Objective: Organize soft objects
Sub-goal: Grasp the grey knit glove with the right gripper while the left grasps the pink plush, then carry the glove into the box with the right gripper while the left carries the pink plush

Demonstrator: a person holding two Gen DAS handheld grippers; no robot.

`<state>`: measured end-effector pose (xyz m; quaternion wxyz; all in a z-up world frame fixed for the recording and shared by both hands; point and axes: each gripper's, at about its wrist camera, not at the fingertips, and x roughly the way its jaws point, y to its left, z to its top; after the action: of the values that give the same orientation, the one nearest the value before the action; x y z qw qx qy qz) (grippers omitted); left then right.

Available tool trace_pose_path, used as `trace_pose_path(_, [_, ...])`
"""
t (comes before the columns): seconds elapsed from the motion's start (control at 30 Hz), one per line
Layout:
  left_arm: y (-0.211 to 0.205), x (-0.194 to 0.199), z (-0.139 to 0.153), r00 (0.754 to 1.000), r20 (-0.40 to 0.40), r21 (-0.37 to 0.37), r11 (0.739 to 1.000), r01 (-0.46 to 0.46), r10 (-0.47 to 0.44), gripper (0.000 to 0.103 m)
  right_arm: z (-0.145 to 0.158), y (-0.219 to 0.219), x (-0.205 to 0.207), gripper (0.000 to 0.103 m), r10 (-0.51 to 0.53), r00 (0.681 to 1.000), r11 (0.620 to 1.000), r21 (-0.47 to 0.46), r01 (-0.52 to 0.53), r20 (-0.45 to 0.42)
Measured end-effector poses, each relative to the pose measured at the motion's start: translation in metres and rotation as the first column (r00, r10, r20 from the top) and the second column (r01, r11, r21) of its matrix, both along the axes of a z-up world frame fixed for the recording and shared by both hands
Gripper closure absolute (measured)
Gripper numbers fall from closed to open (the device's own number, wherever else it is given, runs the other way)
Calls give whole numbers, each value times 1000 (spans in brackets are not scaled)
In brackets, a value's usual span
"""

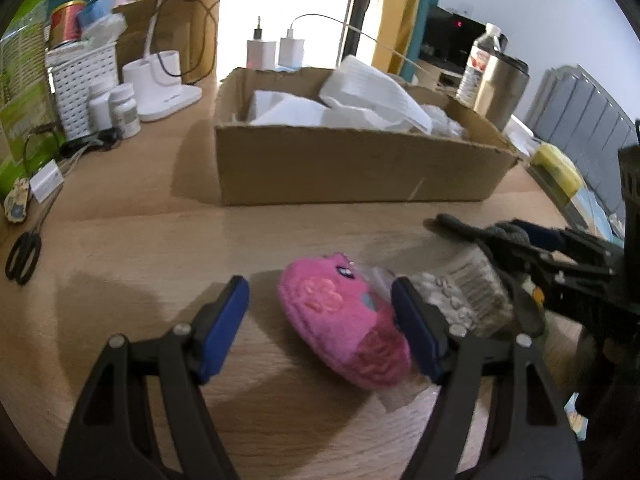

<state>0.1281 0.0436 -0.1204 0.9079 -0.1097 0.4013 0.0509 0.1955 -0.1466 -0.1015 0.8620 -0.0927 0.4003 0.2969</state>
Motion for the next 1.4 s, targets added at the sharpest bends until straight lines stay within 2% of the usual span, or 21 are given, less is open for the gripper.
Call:
trace_pose_path(0.07, [-2,1,1,1000,0,1,1000,15,-15,52,1,0,1,65,-1,1000,1000,1,1,6])
trace_pose_path(0.1, [-3,1,0,1000,-5,-1,1000,22,-22,54,1,0,1,71,-2,1000,1000,0,2,10])
trace_pose_path(0.2, [-5,1,0,999,-4,-2,999,38,-38,62,4,-1,1,75,-1,1000,1000,3,1,22])
trace_pose_path(0.33, [-5,-1,2,999,3,-21,998,52,-52,68,12,0,-3,79,11,998,1000,14,-12,55])
trace_pose_path(0.9, [7,-15,38,991,123,-41,997,58,-52,70,55,9,-17,81,43,985,997,48,-52,167])
trace_pose_path(1.4, [15,-17,60,982,183,-45,997,57,-47,70,77,19,-15,81,60,976,994,72,-77,210])
